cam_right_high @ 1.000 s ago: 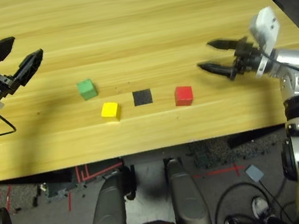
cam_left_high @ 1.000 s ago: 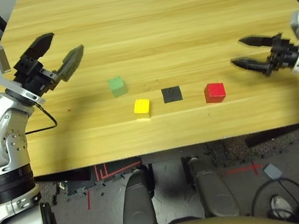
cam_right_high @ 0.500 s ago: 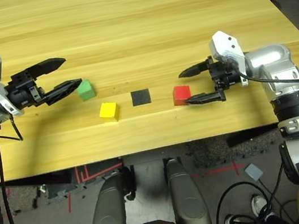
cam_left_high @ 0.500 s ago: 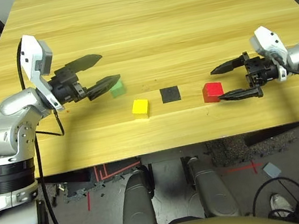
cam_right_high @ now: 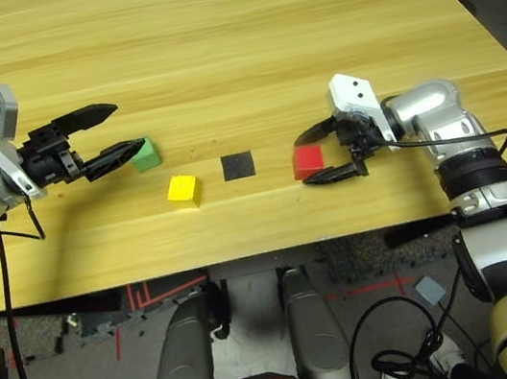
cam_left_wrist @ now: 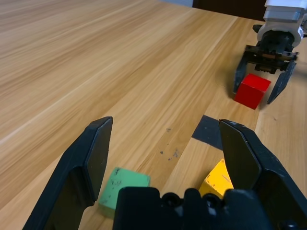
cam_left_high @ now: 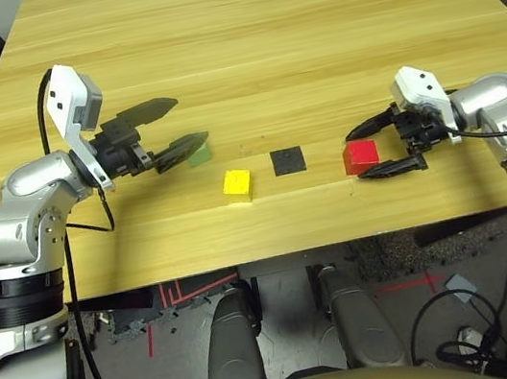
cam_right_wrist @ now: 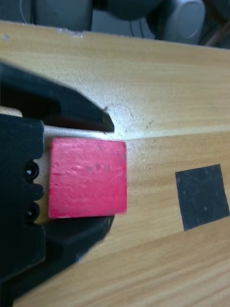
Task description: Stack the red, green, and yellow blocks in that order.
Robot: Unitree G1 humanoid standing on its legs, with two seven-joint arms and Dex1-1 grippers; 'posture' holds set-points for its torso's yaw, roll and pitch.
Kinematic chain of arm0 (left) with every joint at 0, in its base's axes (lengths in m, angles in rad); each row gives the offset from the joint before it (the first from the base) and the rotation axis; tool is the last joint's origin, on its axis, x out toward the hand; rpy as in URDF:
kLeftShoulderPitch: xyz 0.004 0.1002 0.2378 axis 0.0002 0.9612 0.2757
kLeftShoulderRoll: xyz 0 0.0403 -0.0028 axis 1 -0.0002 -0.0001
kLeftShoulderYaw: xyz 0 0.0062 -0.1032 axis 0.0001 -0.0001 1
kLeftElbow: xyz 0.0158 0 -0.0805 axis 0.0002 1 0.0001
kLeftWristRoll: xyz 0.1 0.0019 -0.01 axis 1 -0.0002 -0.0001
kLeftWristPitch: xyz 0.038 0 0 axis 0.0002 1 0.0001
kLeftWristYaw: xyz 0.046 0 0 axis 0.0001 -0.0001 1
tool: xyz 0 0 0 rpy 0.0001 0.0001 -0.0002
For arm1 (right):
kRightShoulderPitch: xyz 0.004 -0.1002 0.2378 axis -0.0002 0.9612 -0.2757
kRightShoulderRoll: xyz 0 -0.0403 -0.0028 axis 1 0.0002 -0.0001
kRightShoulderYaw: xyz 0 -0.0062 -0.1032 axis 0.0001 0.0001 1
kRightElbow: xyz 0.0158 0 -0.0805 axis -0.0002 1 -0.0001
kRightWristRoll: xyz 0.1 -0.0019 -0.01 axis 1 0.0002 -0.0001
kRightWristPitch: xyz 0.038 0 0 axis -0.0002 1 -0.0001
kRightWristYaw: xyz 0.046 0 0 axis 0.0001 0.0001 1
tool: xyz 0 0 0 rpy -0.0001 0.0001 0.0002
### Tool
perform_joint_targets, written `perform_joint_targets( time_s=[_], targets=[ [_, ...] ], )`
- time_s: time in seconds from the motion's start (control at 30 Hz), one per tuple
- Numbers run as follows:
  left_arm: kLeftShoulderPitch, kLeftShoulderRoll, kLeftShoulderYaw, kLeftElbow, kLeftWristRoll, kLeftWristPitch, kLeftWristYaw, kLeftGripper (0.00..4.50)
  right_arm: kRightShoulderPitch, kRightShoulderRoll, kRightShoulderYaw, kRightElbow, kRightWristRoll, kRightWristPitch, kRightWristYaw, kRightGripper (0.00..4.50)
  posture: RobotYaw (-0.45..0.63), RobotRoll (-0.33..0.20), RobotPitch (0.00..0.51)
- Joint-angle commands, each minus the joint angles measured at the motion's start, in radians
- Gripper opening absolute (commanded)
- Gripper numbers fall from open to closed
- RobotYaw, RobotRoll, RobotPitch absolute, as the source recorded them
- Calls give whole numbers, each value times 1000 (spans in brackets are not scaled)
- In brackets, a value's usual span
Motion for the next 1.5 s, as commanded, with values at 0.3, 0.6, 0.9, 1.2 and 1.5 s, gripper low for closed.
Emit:
perform_joint_targets(
  time_s=[0.3,0.6,0.9,1.2,1.5],
  targets=[
    [32,16,24,-70,-1,31,26,4500,-167,119,45,79,-57,-13,-31,2105,326,-63,219],
    [33,6,22,-82,7,29,52,4500,-255,279,59,301,-97,-100,-76,2105,388,-63,212],
    [70,15,43,-116,1,35,78,4500,-305,343,54,399,-115,-149,-83,2105,430,-62,212],
    [97,18,59,-130,0,39,89,4500,-293,343,58,376,-119,-131,-47,2105,445,-62,217],
    [75,30,32,-91,30,37,80,4500,-288,330,48,380,-104,-135,7,2552,417,-63,219]
  ],
)
